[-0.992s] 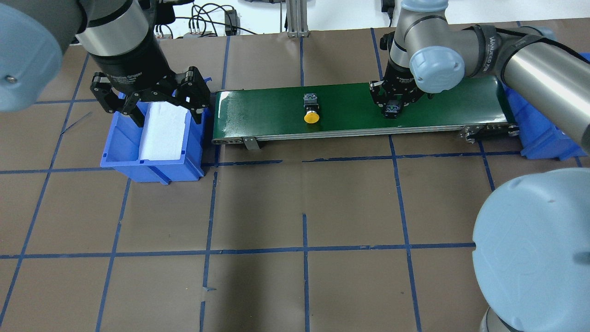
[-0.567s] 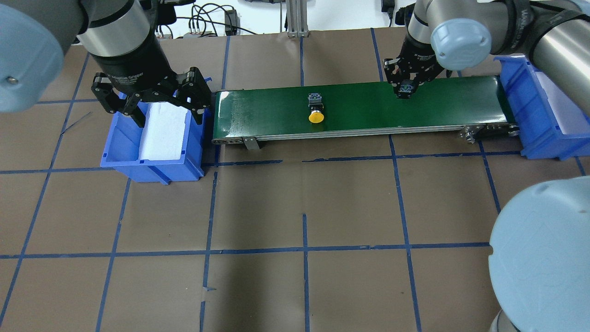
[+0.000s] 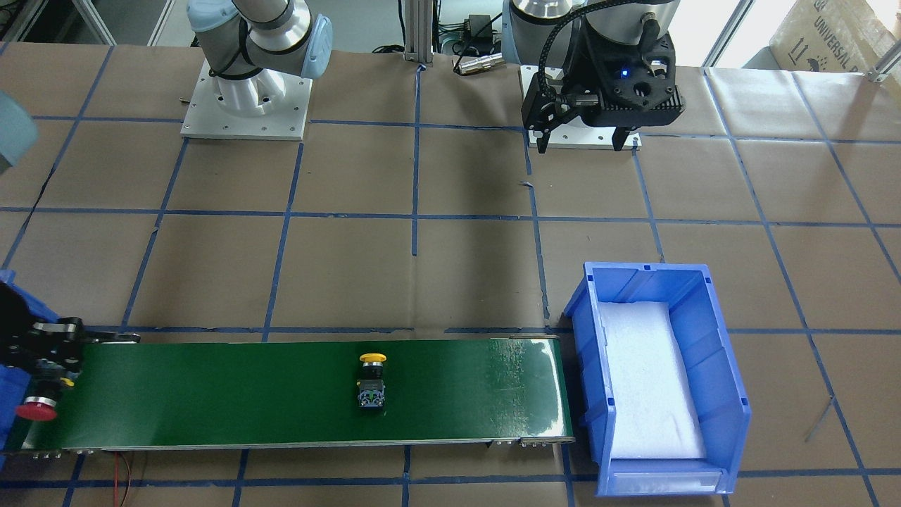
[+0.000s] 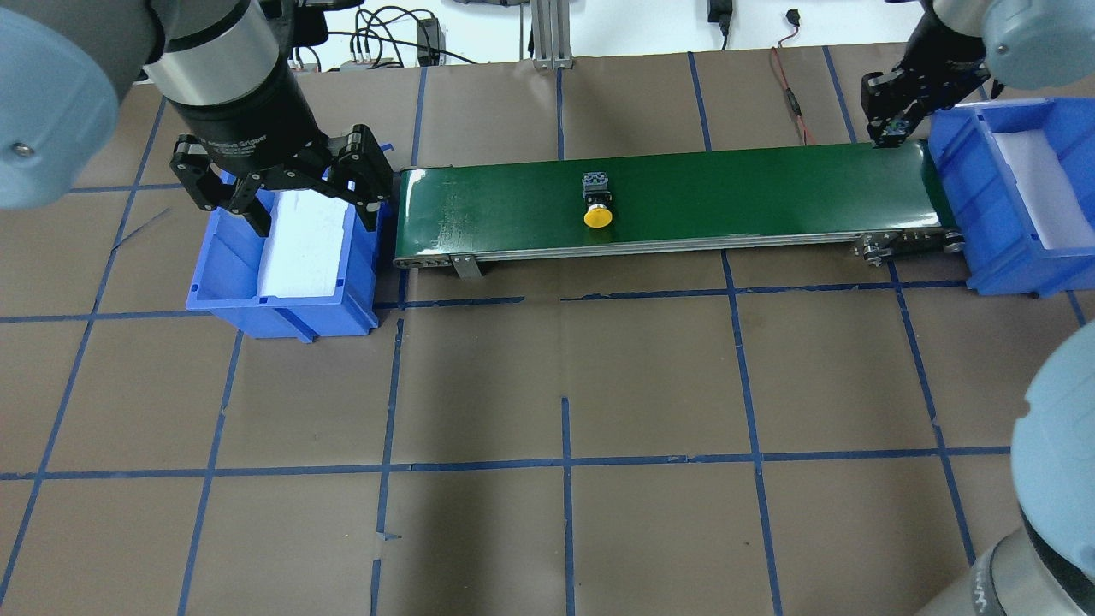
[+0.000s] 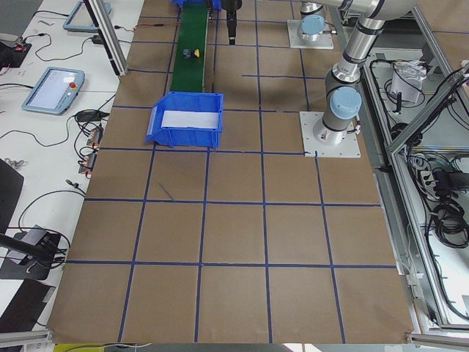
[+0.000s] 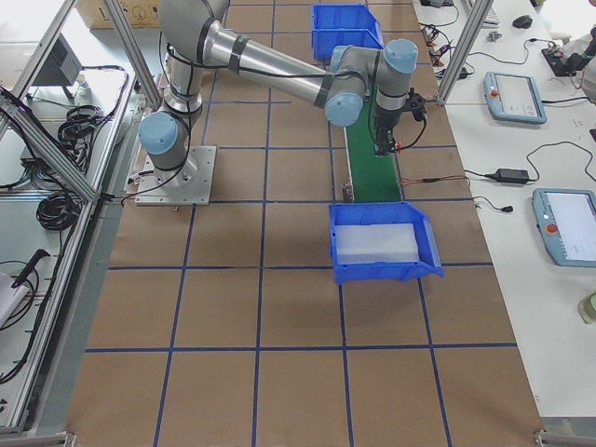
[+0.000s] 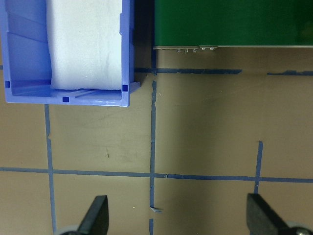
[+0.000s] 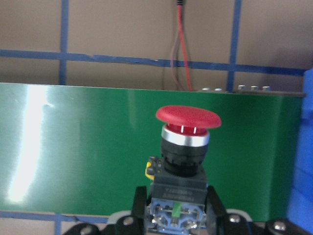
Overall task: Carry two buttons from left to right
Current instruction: 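Carry the red button to the blue bin near the right arm and release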
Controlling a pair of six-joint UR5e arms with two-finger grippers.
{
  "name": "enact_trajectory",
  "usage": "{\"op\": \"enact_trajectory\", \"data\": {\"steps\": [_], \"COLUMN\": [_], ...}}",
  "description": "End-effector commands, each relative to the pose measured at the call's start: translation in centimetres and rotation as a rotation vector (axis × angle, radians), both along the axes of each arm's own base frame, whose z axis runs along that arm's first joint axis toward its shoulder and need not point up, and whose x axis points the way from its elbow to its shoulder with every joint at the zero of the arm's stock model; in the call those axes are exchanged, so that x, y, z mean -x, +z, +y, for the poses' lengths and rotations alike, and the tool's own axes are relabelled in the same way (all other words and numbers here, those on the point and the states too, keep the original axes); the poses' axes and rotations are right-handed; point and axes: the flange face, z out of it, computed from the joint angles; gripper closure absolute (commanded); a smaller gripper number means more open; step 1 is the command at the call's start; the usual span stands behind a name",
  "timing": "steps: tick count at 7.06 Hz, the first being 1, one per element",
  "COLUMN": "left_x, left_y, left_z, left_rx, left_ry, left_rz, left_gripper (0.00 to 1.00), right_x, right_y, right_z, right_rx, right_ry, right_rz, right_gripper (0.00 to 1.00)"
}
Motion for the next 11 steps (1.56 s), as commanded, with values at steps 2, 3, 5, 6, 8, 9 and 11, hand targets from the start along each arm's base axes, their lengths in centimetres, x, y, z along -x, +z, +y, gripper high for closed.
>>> {"op": "enact_trajectory", "data": {"steps": [2, 3, 5, 6, 8, 9, 11], "left_x": [0.0, 0.0, -0.1, -0.1, -0.3, -0.2, -0.1], "left_y": [-0.3, -0.3, -0.3, -0.3, -0.3, -0.3, -0.3], "left_z": [0.1, 0.2, 0.1, 0.1, 0.0, 0.1, 0.1], "left_rx": [-0.008, -0.010, -0.008, -0.009, -0.009, -0.009, -0.009], "left_ry": [0.000, 0.000, 0.002, 0.002, 0.006, 0.005, 0.003], "left_rz": [0.000, -0.002, 0.000, 0.000, -0.001, 0.000, 0.000], "left_gripper": [0.00, 0.00, 0.00, 0.00, 0.00, 0.00, 0.00], "right_x": [16.3, 18.3, 21.3, 21.7, 22.4, 22.5, 23.7], "right_y": [-0.3, -1.5, -6.1, -7.4, -11.1, -11.5, -12.0], "right_z": [3.7, 3.7, 2.6, 2.0, 1.2, 1.0, 0.6], "right_rx": [-0.006, -0.006, -0.015, -0.027, -0.065, -0.067, -0.077], "right_ry": [0.073, 0.088, 0.069, 0.069, 0.068, 0.067, 0.056], "right_rz": [0.024, 0.033, 0.017, 0.008, -0.019, -0.021, -0.024], "right_gripper": [0.92, 0.92, 0.92, 0.92, 0.89, 0.74, 0.14]}}
